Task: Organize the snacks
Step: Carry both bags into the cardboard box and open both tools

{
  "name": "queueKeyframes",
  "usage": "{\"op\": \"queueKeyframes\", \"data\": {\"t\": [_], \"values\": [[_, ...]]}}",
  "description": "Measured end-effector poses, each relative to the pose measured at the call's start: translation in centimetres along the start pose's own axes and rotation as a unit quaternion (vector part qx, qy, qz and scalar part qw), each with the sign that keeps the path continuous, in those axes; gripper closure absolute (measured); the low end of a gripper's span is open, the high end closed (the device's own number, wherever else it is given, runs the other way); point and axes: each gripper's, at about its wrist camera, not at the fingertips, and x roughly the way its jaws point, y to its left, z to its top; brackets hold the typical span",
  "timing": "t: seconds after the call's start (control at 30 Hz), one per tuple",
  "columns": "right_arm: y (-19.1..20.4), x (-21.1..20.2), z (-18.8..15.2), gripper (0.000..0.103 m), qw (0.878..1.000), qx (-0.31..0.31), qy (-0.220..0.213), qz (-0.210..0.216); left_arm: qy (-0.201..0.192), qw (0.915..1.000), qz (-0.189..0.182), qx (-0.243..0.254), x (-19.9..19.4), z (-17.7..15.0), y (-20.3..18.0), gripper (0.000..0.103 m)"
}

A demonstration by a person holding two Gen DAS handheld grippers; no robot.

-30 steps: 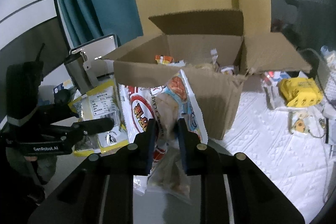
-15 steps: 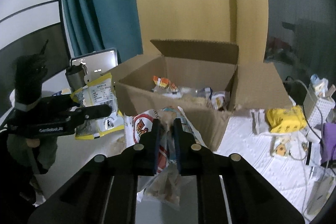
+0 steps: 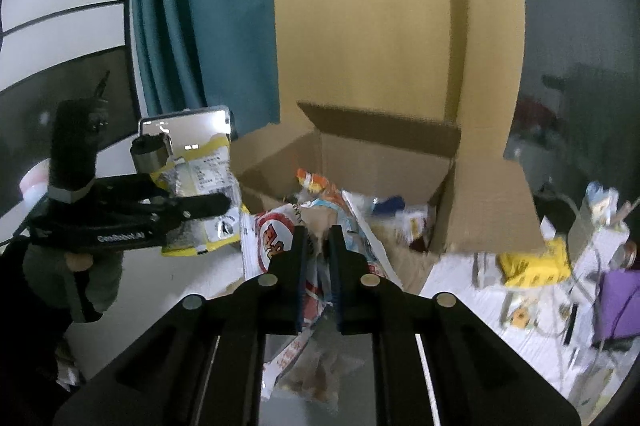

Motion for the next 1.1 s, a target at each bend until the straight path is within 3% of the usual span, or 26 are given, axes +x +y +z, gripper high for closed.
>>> {"op": "queueKeyframes", "data": {"t": [0.33,0.77,0.87,0.93,1.1], "values": [[-1.9,2.3,3.9,0.093,0.999,-0.018,-0.023,-0.027,-0.022,0.9997,0.006,0.003,3.0,3.8,2.0,0.053],[-5.1,11.4,6.7,0.096,0.996,-0.051,-0.002,-0.07,0.02,0.9994,0.015,-0.026,11.2,6.3,5.0,0.052],[-5.9,13.5,7.3,0.096,0.995,-0.053,0.0,-0.083,0.037,0.9982,0.021,-0.041,12.9,6.8,5.6,0.042],[-6.2,14.6,7.5,0.096,0.994,-0.054,0.006,-0.091,0.035,0.9975,0.017,-0.059,13.4,7.0,6.0,0.026],[-6.3,15.3,7.2,0.096,0.995,-0.042,0.007,-0.09,0.036,0.9974,0.01,-0.061,13.2,6.9,6.0,0.018]]}}
